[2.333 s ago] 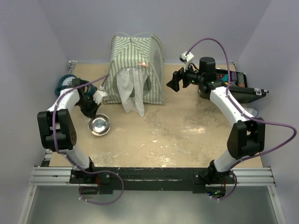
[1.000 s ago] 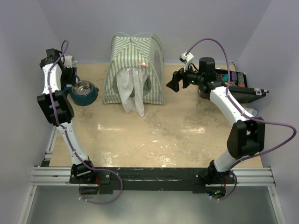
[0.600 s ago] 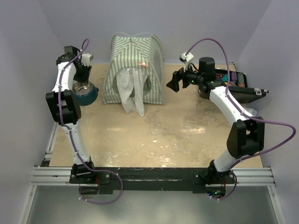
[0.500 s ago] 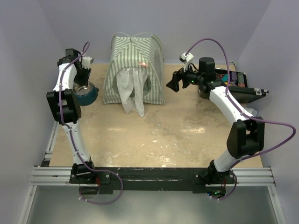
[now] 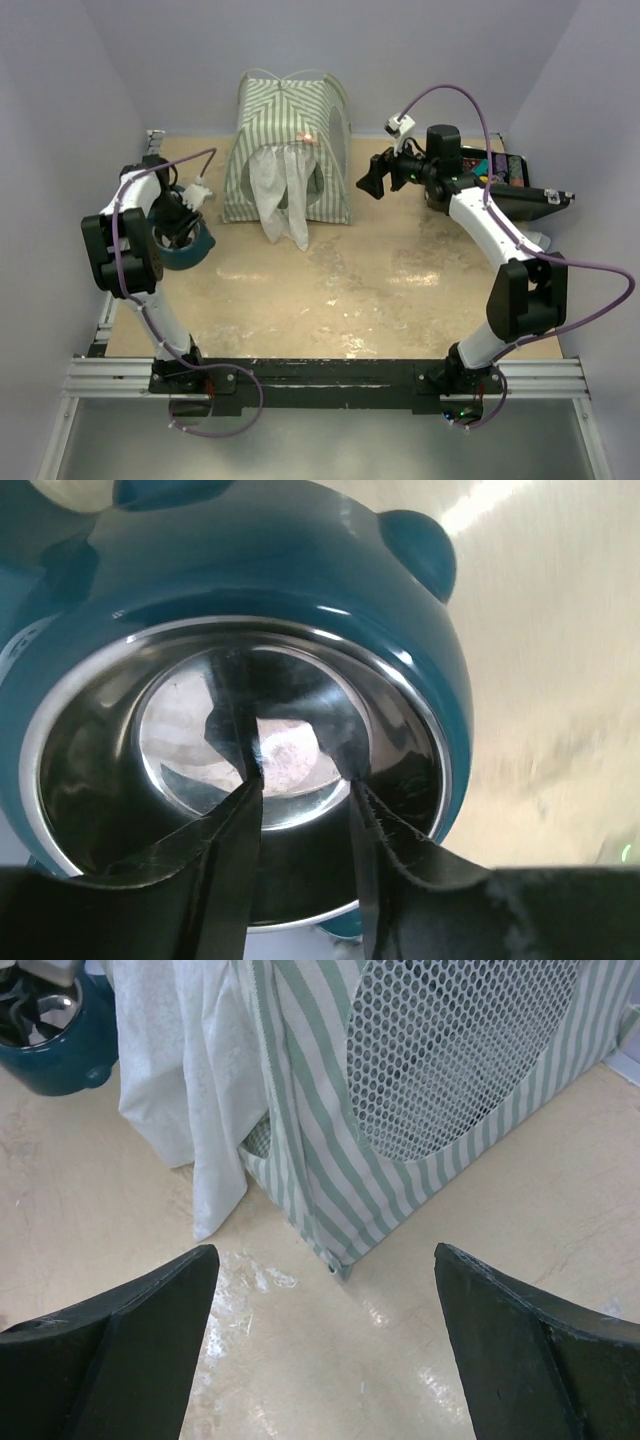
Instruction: Set up the pet tent
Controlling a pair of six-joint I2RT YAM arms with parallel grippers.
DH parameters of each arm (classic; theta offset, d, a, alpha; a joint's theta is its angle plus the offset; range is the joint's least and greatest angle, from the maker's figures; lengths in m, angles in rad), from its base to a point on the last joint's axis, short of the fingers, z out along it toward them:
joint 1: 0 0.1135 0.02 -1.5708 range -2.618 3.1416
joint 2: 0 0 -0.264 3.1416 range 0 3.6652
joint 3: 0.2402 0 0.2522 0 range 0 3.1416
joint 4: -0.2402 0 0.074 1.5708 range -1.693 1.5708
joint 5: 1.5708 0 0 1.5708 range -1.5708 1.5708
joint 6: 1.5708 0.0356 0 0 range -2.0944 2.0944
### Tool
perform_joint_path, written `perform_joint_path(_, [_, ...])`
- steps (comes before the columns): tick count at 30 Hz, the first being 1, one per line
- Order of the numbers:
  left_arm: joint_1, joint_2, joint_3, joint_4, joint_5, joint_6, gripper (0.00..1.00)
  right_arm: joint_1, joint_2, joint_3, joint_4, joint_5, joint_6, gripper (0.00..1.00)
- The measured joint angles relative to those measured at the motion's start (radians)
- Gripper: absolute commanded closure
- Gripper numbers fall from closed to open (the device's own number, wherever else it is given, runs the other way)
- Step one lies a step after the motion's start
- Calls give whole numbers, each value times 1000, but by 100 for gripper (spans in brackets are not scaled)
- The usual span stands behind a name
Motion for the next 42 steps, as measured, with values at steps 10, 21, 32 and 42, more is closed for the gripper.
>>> perform_joint_path(10, [65, -105, -130, 13, -196, 371, 39, 0, -5, -15, 6, -29, 10, 7])
perform_joint_path(21, [44, -113, 315, -138, -49, 314, 0, 0, -6, 12, 6, -17, 1, 2])
perform_joint_path(32, [-92, -215, 608, -11, 116, -179, 0, -8, -225, 2, 204, 140, 27, 1])
perform_joint_path(42, [-436, -462, 177, 190, -10, -444, 0, -8, -397, -77, 150, 259, 63, 2])
